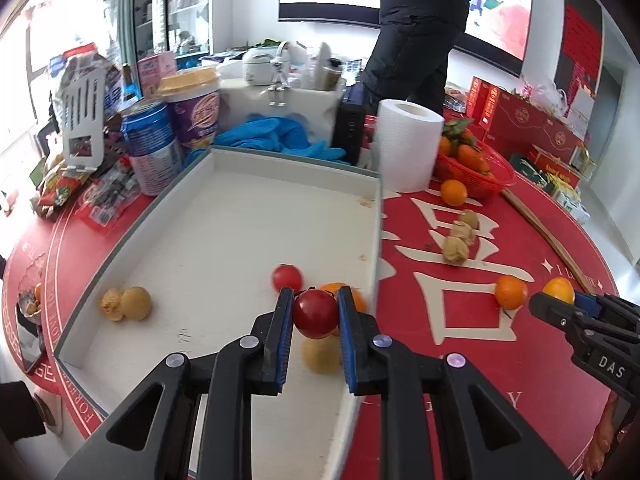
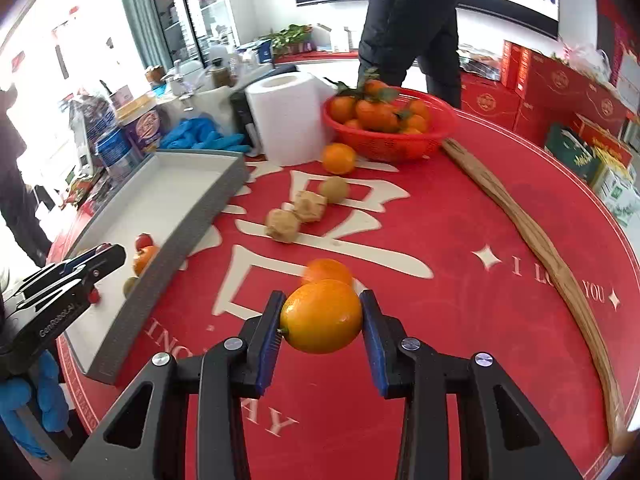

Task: Organize fruits
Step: 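Carry the tomato and yellow orange over the white tray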

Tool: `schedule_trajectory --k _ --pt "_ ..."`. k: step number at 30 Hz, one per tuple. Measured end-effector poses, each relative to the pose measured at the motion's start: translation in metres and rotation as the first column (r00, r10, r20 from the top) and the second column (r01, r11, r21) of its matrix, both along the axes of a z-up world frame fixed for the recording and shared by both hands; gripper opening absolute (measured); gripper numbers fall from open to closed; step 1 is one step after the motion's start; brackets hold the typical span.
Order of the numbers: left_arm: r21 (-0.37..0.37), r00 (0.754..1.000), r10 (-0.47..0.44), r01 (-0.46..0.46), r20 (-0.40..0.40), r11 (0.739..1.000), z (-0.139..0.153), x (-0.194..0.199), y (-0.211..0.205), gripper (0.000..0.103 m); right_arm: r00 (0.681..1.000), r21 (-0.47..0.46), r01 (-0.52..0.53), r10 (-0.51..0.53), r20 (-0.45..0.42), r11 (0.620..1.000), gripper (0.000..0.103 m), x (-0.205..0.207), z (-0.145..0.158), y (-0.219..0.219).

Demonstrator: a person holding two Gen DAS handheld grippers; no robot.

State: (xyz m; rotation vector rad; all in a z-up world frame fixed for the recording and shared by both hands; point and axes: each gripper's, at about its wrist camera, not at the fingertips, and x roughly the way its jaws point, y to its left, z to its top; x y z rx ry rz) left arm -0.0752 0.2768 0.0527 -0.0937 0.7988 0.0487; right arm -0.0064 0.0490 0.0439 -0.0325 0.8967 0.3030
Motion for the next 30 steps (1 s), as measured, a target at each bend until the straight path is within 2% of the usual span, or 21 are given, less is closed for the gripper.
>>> schedule_trajectory --k 19,30 --pt "-0.032 0.994 0.108 -0.109 -0.015 0.994 -0.013 0.008 0.065 0.023 0.979 -0.037 -0.202 0.202 -0.004 0.979 0.039 0.015 0.011 0.110" --pt "-0.027 0.989 0.128 -0.130 -0.074 0.991 -0.038 0.019 0.077 0.023 0.969 0.006 -0.239 0.239 -0.065 0.971 0.039 0.048 -0.003 0.155"
